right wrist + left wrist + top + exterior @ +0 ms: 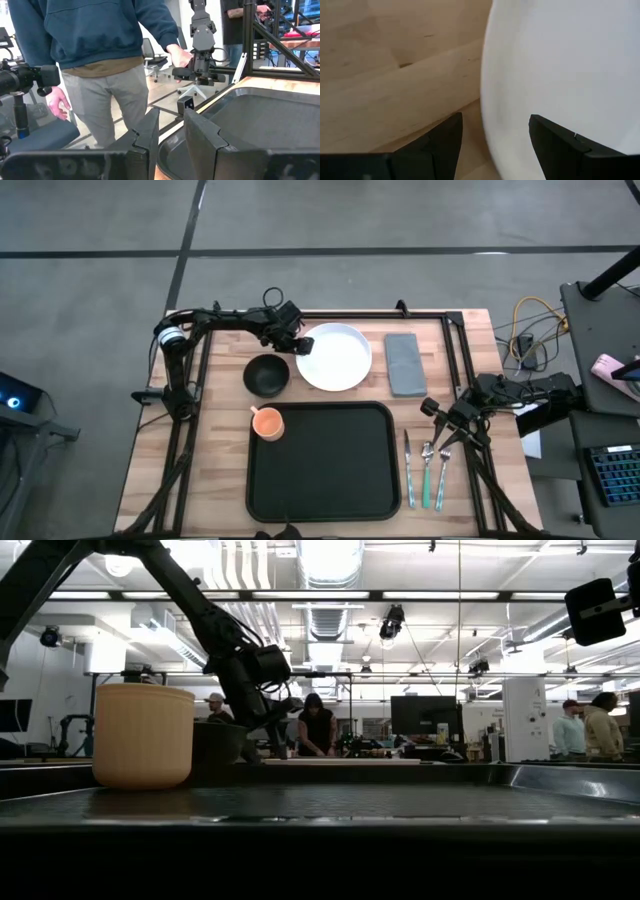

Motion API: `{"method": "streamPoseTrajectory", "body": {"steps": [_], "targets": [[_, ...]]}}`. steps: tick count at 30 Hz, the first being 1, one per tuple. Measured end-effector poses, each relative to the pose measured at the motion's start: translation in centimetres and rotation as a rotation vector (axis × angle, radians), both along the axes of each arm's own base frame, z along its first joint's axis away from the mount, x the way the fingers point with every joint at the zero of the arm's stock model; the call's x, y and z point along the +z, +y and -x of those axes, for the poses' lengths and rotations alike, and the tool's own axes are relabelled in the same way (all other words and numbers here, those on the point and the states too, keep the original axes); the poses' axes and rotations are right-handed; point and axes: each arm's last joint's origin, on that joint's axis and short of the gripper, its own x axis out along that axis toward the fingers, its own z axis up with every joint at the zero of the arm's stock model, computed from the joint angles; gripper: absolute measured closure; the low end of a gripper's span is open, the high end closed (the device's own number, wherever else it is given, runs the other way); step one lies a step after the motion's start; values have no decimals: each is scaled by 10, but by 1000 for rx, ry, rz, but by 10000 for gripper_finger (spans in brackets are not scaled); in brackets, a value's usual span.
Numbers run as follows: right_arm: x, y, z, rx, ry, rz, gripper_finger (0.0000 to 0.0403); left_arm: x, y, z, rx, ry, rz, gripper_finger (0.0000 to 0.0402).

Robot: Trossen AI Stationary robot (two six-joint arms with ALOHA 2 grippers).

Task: Set up tray
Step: Put the white plate to the bottom right of the orange mug on the black tray

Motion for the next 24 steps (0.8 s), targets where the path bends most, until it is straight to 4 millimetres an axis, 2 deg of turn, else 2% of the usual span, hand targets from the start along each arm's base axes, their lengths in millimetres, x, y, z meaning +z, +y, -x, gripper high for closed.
{"method": "streamPoseTrajectory", "body": {"steps": [11,24], "targets": [[0,0,0,-1,0,0,334,0,0,0,0,3,5,201],[0,0,0,0,0,0,323,-9,-1,0,19,25,32,313]]}}
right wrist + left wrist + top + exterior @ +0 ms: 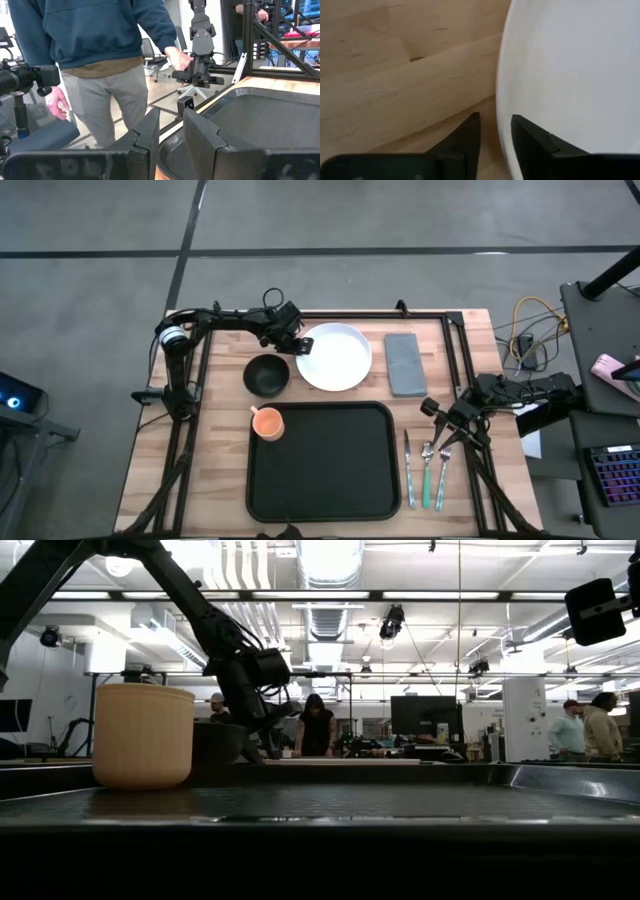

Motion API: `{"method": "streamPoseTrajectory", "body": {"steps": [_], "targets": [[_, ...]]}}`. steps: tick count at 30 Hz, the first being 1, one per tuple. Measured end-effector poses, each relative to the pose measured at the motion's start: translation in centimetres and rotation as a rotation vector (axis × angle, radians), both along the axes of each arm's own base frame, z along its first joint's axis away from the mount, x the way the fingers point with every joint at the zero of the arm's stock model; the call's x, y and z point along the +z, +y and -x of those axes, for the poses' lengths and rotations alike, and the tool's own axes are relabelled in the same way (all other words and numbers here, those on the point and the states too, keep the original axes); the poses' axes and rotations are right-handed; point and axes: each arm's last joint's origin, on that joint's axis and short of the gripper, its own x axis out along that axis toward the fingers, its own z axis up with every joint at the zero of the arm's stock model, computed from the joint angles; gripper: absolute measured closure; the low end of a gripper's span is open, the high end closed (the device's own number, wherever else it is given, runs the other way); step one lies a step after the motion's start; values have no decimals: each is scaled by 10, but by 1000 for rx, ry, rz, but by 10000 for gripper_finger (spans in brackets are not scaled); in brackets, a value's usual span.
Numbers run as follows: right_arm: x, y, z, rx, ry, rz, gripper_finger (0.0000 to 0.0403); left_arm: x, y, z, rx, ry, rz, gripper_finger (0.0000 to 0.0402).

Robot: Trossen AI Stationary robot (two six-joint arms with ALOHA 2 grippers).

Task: Set up tray
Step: Put the white plate to the bottom right of the orange mug on the black tray

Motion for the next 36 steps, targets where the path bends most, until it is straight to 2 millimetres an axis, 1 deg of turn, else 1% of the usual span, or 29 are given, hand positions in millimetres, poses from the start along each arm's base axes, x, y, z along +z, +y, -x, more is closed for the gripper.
{"method": "streamPoseTrajectory", "body": {"steps": [9,14,19,26,32,36], "targets": [[0,0,0,0,0,0,326,-1,0,0,0,0,3,395],[0,0,0,0,0,0,333,-1,-1,-1,-10,-12,12,401],[0,0,0,0,0,0,334,4,-1,-1,-12,-25,2,401],[0,0,0,0,0,0,325,24,6,-11,-10,-77,-45,401],[0,0,0,0,0,0,321,50,14,-21,-7,-126,-85,401],[0,0,0,0,0,0,325,68,18,-26,9,-151,-96,401]]}}
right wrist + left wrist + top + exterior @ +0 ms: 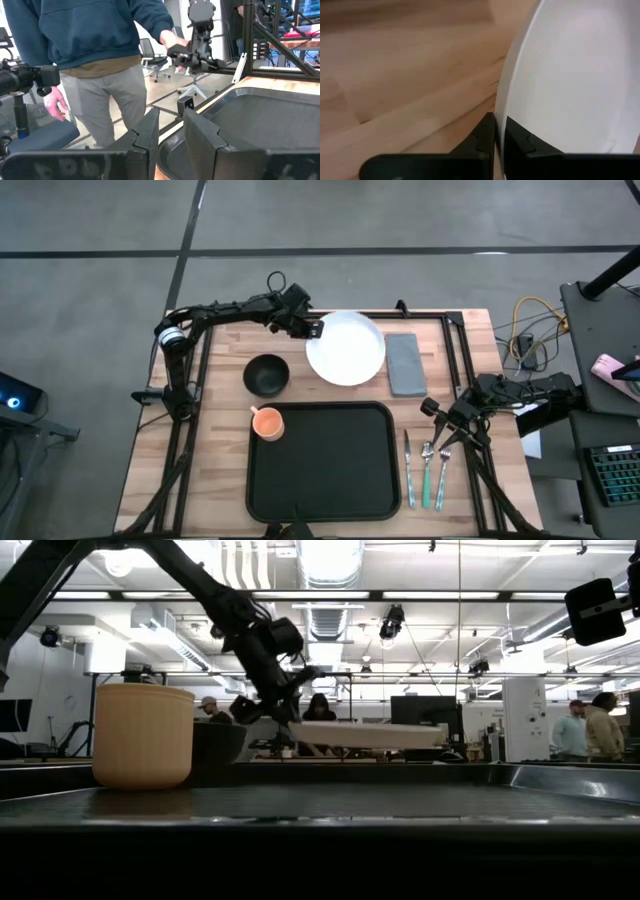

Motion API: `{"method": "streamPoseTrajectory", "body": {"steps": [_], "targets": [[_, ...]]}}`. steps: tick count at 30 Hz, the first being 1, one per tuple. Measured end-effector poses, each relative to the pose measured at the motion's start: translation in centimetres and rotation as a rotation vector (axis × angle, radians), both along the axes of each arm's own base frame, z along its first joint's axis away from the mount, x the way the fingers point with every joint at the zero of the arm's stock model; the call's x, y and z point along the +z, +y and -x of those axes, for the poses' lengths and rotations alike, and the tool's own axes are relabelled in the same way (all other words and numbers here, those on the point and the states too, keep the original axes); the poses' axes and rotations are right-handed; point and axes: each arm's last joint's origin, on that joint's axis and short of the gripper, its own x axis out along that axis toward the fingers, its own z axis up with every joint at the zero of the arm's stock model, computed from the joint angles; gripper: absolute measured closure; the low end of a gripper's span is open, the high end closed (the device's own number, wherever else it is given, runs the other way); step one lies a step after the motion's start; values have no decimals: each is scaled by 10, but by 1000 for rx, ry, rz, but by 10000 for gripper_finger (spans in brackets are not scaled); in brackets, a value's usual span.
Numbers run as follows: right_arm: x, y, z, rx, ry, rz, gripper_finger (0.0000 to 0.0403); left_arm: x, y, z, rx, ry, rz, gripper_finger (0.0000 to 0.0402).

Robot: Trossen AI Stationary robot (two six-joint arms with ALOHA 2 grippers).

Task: Set up tray
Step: Put the white plate to the bottom right of the orange mug on the black tray

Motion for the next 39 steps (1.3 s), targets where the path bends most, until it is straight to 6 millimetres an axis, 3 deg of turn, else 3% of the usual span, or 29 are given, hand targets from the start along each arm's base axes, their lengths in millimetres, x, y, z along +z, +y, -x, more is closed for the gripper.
{"method": "streamPoseTrajectory", "body": {"steps": [5,10,21,30,39], "targets": [[0,0,0,-1,0,0,332,26,-3,-1,50,-50,-28,401],[0,0,0,-1,0,0,334,50,-21,6,83,-87,-62,401],[0,0,0,0,0,0,322,102,-92,20,177,-201,-118,401],[0,0,0,0,0,0,329,103,-170,10,146,-212,-107,402],[0,0,0,0,0,0,333,105,-233,4,77,-256,-132,402]]}}
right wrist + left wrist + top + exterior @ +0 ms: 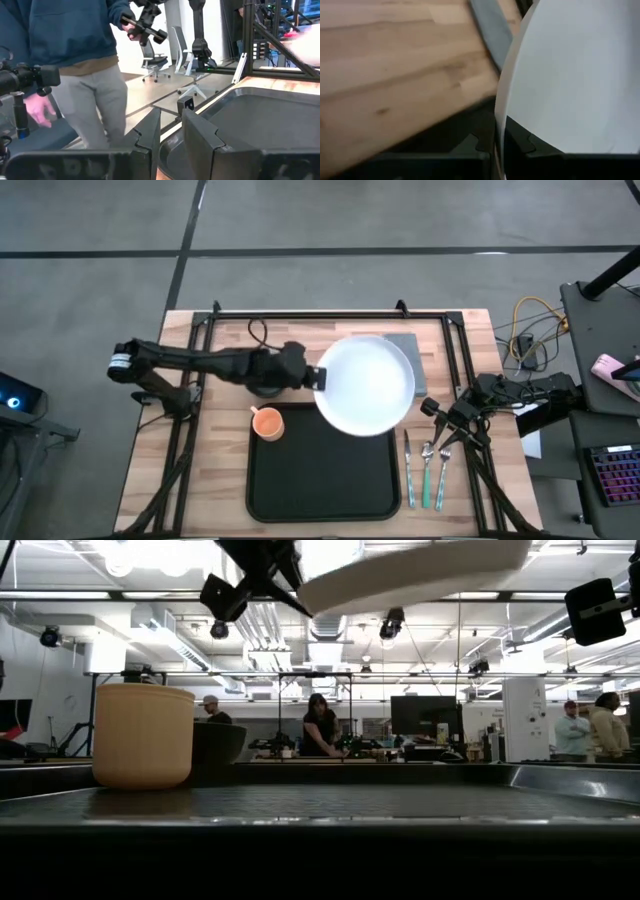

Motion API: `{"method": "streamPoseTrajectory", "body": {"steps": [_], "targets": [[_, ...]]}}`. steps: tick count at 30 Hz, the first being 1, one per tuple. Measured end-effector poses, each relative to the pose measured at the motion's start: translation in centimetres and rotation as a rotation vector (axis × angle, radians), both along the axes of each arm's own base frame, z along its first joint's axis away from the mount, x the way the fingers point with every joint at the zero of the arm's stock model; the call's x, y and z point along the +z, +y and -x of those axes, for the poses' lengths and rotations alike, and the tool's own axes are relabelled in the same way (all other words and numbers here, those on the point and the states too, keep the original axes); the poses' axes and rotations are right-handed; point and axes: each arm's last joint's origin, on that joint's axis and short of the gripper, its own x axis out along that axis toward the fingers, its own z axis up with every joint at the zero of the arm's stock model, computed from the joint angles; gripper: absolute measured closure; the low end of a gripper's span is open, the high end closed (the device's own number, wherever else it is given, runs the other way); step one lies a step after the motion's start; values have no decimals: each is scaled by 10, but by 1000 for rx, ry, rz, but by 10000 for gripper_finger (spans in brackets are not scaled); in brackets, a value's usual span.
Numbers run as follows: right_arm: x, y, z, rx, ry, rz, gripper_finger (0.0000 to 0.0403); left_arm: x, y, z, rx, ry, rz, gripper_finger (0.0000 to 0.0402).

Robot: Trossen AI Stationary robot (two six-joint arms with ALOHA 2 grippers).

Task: Set up tray
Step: Put the white plate to the bottom right of the orange mug on the black tray

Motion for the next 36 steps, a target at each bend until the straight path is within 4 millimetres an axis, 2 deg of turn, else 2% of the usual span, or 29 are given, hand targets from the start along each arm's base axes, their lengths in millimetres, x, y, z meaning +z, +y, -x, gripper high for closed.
{"method": "streamPoseTrajectory", "body": {"steps": [9,16,24,36], "targets": [[0,0,0,0,0,0,322,1,-63,8,-31,-54,7,402],[0,0,0,0,0,0,326,-5,-102,21,1,-91,15,402],[0,0,0,0,0,0,334,-24,-127,36,60,-106,84,402],[0,0,0,0,0,0,321,-52,-155,51,126,-94,250,402]]}}
